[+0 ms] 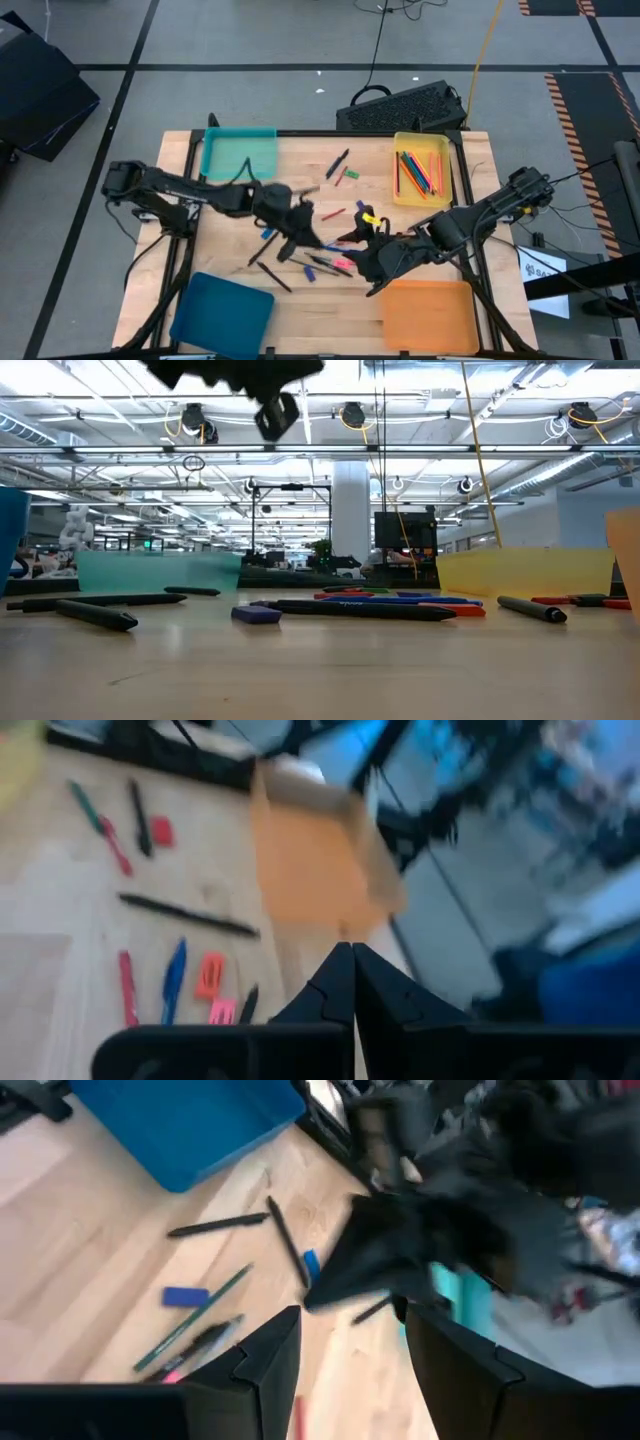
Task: Sort crayons/erasers/pens/pencils in bins
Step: Put the green pencil into the yellow bin
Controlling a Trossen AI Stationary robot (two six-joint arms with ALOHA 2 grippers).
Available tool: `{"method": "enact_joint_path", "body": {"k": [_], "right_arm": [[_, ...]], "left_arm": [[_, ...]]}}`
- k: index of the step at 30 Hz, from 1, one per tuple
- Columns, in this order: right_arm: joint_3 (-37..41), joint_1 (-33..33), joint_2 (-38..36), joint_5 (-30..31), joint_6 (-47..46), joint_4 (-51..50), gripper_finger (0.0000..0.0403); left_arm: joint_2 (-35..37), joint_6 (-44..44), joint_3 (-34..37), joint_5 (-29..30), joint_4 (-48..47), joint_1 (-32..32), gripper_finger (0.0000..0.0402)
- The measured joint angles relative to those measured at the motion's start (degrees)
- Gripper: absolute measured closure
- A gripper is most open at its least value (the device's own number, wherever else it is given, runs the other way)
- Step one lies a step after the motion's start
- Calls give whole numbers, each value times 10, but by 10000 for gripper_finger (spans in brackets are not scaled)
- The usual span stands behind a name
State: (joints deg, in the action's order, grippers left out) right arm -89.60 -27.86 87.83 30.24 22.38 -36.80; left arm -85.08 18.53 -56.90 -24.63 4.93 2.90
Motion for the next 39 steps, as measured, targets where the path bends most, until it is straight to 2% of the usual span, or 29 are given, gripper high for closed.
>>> {"method": "enact_joint_path", "body": {"k": [5,8,14,19,23,26,33,39], "right_arm": [[0,0,-2,-7,48,2,229],[12,1,-2,-46,63,12,229],[40,-7,-2,-64,63,17,229],[50,-16,-2,-64,36,23,229],[51,-15,-2,-64,21,22,229],[51,-12,-2,-64,11,23,229],[51,-10,-2,-64,-37,23,229],[51,2,-2,-64,-38,23,229]], "left_arm": [[12,13,-63,46,-89,-7,399],[12,-17,-70,89,-148,11,391],[12,-90,-39,187,-191,80,367],[12,-109,24,236,-196,116,308],[12,-109,102,237,-139,121,255],[12,-131,160,238,-56,120,235],[-17,-198,248,232,98,108,248],[-94,-241,257,222,171,94,265]]}}
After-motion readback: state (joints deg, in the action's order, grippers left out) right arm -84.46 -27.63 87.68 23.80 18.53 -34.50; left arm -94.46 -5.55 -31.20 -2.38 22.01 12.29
